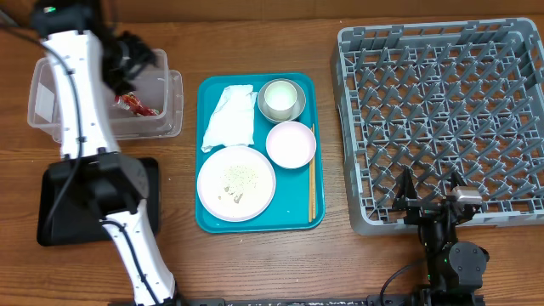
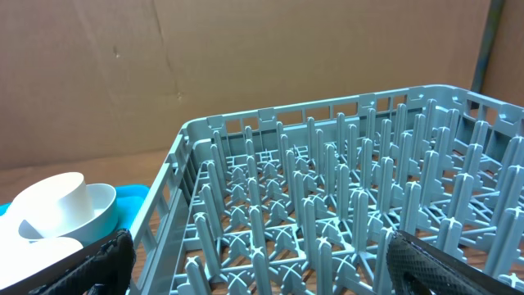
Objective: Sort waste into correct bins and load items into the dishwasher
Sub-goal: 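Carry the red wrapper left and drop it into the clear bin, then move the left gripper back to the white napkin and grasp it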
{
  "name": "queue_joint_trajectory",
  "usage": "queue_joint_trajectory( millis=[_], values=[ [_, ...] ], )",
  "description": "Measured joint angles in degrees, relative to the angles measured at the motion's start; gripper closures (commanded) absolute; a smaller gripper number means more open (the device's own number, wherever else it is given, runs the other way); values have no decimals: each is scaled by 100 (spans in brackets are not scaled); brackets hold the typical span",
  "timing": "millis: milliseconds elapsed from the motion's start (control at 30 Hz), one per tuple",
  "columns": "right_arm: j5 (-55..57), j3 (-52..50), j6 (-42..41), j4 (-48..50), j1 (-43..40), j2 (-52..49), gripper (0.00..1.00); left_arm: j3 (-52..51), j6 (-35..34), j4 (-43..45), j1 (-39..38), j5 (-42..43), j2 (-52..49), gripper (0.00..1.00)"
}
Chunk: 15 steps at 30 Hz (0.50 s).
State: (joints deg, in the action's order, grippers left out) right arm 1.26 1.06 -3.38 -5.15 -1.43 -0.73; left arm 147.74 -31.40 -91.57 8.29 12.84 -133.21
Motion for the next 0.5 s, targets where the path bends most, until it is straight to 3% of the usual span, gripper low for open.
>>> queue_joint_trajectory(
  millis=[200,367,500],
  values=[
    [2,0,7,-2,2,0,0,0,310,201,-1043,-240,0,30],
    [2,0,2,-2,0,0,0,-15,234,225,-1908,-1523,0,29],
    [4,0,7,-2,0,0,0,-356,90,455,-2361,-2079,2,43]
  ],
)
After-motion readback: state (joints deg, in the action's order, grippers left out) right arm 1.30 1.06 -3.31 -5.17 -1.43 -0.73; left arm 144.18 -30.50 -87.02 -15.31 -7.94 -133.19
